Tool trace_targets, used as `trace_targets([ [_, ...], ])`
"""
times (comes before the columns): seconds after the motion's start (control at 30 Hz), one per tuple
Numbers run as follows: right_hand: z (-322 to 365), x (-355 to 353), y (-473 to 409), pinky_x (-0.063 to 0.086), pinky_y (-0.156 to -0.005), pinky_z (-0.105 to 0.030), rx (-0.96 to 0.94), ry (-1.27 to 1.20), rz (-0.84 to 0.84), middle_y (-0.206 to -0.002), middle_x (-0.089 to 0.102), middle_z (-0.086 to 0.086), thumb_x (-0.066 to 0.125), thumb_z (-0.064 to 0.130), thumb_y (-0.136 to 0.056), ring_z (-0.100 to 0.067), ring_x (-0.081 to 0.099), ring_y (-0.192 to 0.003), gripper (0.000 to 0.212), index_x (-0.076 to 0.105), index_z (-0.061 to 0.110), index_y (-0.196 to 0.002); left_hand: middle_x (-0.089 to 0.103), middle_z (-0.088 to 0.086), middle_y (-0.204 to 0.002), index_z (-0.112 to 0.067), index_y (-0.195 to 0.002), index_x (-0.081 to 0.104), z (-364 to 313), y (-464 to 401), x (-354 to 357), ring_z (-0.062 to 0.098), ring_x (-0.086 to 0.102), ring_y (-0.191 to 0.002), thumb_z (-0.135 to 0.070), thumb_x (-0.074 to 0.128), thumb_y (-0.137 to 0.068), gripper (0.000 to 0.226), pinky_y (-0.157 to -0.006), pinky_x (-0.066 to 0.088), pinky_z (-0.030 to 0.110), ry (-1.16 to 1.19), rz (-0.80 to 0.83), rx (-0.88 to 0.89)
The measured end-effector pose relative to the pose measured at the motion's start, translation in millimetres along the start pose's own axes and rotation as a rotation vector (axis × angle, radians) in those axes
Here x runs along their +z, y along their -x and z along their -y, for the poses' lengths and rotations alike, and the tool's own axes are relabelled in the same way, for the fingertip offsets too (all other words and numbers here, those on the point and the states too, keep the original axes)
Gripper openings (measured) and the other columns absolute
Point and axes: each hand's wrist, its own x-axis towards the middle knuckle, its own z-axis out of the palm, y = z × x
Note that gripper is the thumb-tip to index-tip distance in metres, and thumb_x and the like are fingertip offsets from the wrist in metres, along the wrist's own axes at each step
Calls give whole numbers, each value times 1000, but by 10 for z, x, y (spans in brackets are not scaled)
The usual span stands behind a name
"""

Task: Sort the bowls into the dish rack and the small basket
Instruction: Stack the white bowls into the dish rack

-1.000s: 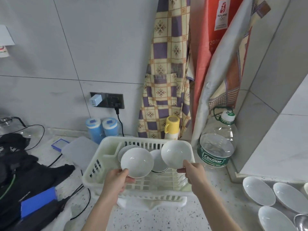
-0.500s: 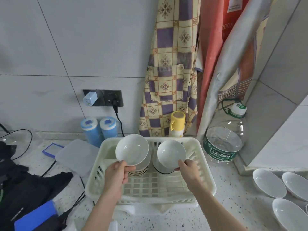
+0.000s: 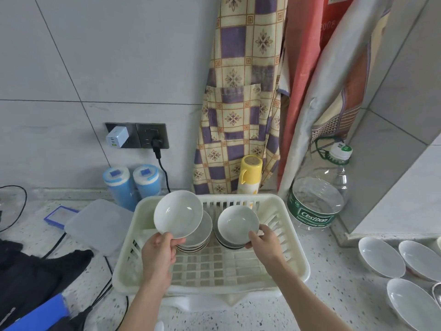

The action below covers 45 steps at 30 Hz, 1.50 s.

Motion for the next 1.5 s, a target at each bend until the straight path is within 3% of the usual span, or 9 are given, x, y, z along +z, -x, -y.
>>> trace_targets([
  [0.17,-3,19,-10,34,-39,-8,2,37,26,-77,72,-1,52,23,-91,11,60,-54,41,51,17,-132,75,12,-71,-3,-92,64,17,-9,-3,3,27,-35,2,50,-90,15,-32,24,15,-24,-9,-6],
  [0.33,-2,22,-16,37,-52,-22,35,7,33,-71,73,1,53,21,-91,14,57,-51,38,50,21,-129,76,11,-72,-4,-92,65,44,-7,5,3,27,-35,-1,51,-88,15,-33,26,15,-127,-7,-11],
  [0.53,-27,33,-24,34,-41,-12,38,20,31,-75,74,0,51,22,-90,12,56,-46,34,48,26,-123,76,12,-71,-6,-94,66,41,-3,24,3,26,-33,0,50,-88,18,-33,25,14,-132,24,-16],
  [0.67,-47,39,-42,34,-42,-13,35,33,26,-80,75,2,51,25,-89,12,58,-50,35,47,29,-124,76,13,-72,-5,-96,66,36,9,23,3,26,-33,0,50,-88,19,-32,25,15,-136,40,-16],
  [0.8,-94,63,-77,38,-50,-22,33,21,33,-59,72,11,51,21,-87,-4,62,-69,38,47,30,-124,75,14,-73,-7,-97,67,28,27,32,3,27,-33,-2,53,-89,17,-32,25,15,-163,52,-9],
  [0.9,-130,74,-113,38,-51,-24,44,35,44,-56,70,14,51,21,-87,-10,61,-72,40,46,28,-126,75,15,-73,-7,-98,67,23,35,38,3,26,-34,-2,53,-90,17,-32,25,15,-168,58,-13],
  [1.2,-145,36,-118,42,-57,-25,35,-57,-19,-70,72,3,50,26,-90,-8,63,-77,36,53,20,-126,75,18,-74,-8,-99,67,-13,36,252,7,26,-35,-2,51,-90,20,-36,21,18,-161,125,-26],
  [1.4,-37,3,-50,42,-61,-21,-101,-239,-82,-68,71,2,47,38,-96,-4,65,-74,24,63,27,-110,75,14,-71,-11,-103,64,114,40,690,7,31,-35,-8,52,-93,17,-35,27,19,-327,246,-41],
  [1.5,-43,10,-46,43,-63,-21,-121,-212,-64,-72,73,5,51,38,-95,-3,66,-75,24,63,27,-113,75,14,-69,-9,-100,64,202,37,837,7,31,-35,-10,51,-91,15,-36,28,20,-384,266,-48],
])
